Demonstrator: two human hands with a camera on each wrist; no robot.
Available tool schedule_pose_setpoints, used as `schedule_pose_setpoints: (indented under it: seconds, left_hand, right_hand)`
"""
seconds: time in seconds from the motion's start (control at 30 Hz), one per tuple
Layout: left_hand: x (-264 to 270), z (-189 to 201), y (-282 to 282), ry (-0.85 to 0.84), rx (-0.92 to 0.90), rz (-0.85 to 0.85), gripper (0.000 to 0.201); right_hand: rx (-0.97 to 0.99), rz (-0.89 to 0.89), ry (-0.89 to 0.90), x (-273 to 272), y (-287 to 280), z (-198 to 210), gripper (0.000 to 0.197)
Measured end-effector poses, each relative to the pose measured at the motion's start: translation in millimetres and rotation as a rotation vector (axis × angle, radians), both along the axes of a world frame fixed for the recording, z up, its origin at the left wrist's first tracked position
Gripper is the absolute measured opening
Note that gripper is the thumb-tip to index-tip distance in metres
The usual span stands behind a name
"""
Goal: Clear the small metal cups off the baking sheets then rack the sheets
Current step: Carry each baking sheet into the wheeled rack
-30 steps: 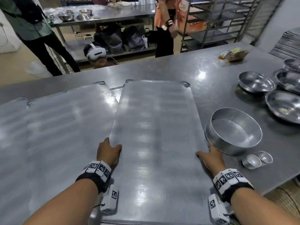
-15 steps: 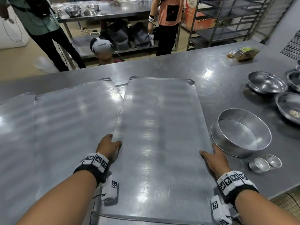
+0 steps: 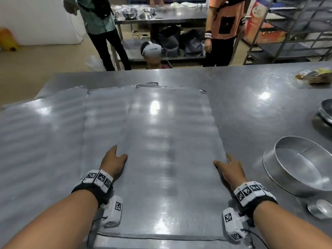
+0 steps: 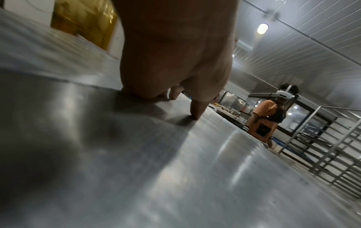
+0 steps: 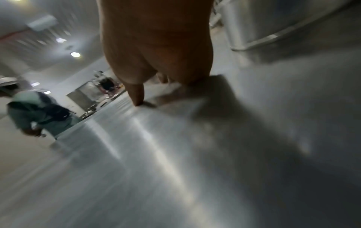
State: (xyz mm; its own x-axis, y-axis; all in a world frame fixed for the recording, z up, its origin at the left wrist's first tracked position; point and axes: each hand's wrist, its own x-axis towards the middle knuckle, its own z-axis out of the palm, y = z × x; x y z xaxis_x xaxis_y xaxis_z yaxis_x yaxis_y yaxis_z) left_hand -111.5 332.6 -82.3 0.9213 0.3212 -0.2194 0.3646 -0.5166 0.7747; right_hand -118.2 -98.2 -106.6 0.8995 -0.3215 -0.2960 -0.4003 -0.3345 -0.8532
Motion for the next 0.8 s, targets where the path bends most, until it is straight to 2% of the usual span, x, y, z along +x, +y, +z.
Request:
schedule_pose_setpoints:
  seconds: [0.13,0.17,0.23,0.27,0.3,0.37,0.43,0.5,0.57,0.63,0.7,0.8]
  left_hand:
    - [-21,-3,28,0.022,0.055,0.048,0.041]
    - [-25,-3,31,0.051,0.065,0.064,0.042]
    - [-29,-2,32,0.132,0.131,0.082,0.039]
    - [-31,0,31,0.195,0.218,0.063,0.038]
    - [-31,6,27,0.259,0.326,0.025,0.04]
    - [-32,21,14,0.248,0.461,-0.09,0.045]
    - [-35,39,-1,0.157,0.381,-0.246,0.05]
    - [-51,52,-16,0.167,0.302,-0.483,0.046]
    - [-77,57,-34,0.281,0.313,-0.713,0.044]
    - [-109,57,-54,0.358,0.36,-0.88,0.049]
    - [-140,49,-68,0.348,0.439,-0.974,0.056]
    - [-176,31,-80,0.239,0.555,-1.023,0.055]
  right_hand:
    - [-0.124,0.094,0.033,14,33,13,0.05]
    - [-0.181,0.118,0.066,16,37,18,0.046]
    - [-0.311,0.186,0.15,18,40,27,0.023]
    - [-0.381,0.221,0.188,18,40,32,0.016]
    - [-0.464,0.255,0.202,16,41,37,0.019]
    - [-0.603,0.322,0.17,11,43,44,0.03]
    - [-0.63,0.417,0.075,-4,52,53,0.031]
    - [-0.564,0.669,0.03,-28,68,62,0.028]
    - [-0.507,0.98,0.093,-59,86,70,0.039]
    - [-0.584,1.228,0.156,-89,99,73,0.053]
    - [-0.733,1.359,0.092,-111,107,69,0.059]
    - [-0.775,1.428,-0.024,-133,104,59,0.057]
